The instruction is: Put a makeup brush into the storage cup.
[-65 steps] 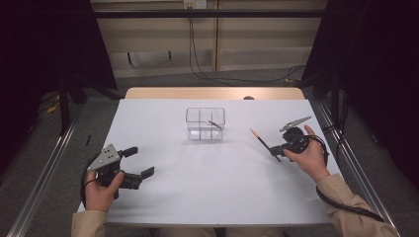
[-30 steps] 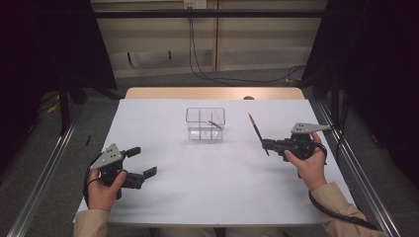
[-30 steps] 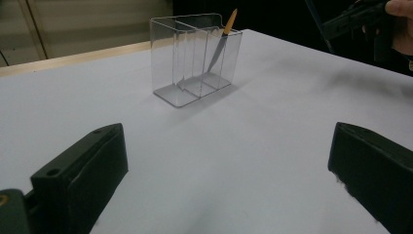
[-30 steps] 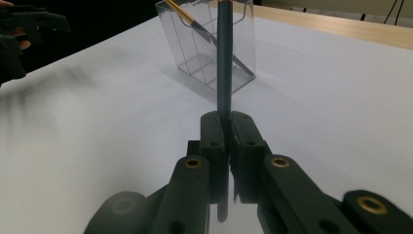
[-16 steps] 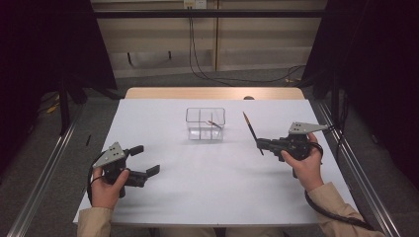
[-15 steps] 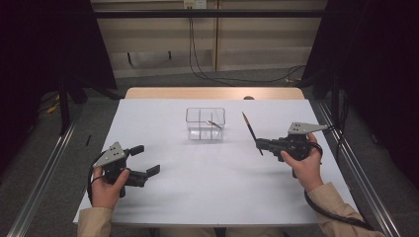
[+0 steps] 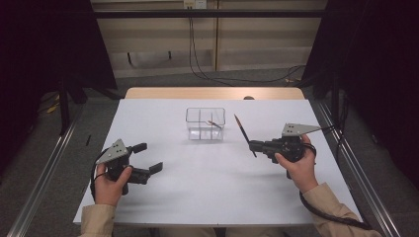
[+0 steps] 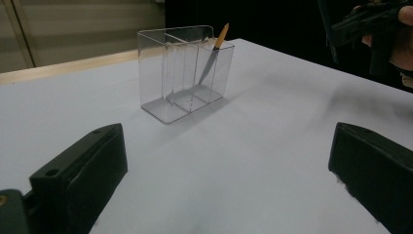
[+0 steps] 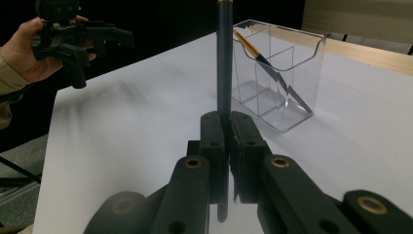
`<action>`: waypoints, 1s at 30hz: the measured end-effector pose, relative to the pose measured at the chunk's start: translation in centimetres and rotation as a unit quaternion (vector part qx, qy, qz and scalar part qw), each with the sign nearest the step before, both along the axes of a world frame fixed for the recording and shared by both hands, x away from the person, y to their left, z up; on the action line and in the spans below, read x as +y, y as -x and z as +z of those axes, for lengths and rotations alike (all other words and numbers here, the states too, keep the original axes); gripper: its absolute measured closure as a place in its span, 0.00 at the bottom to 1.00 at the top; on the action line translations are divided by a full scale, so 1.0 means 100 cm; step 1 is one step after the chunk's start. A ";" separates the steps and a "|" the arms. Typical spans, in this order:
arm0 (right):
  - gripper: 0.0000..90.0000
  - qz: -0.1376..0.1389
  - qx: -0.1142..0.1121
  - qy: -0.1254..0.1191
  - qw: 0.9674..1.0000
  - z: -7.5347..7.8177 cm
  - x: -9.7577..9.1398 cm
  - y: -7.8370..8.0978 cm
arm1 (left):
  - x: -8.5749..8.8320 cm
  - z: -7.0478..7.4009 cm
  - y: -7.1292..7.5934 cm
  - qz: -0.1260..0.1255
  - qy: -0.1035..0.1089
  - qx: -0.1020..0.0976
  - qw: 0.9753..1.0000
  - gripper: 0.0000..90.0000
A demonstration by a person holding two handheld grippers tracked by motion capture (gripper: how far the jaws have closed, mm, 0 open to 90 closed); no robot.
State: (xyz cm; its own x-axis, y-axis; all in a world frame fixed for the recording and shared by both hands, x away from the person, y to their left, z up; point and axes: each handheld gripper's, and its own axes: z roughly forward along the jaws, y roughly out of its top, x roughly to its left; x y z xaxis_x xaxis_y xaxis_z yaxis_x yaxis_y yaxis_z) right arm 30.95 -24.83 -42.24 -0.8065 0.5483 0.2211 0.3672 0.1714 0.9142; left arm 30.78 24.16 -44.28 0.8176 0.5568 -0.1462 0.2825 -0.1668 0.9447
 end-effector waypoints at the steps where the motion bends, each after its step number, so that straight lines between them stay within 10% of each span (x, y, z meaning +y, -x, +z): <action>1: 0.94 0.002 0.000 -0.002 1.000 0.000 0.001 0.000 | -0.001 0.000 0.000 0.000 0.003 0.002 1.000 0.01; 30: 0.94 0.037 -0.006 -0.015 0.999 -0.001 0.031 0.002 | -0.036 0.003 -0.014 -0.036 0.013 0.002 0.999 0.01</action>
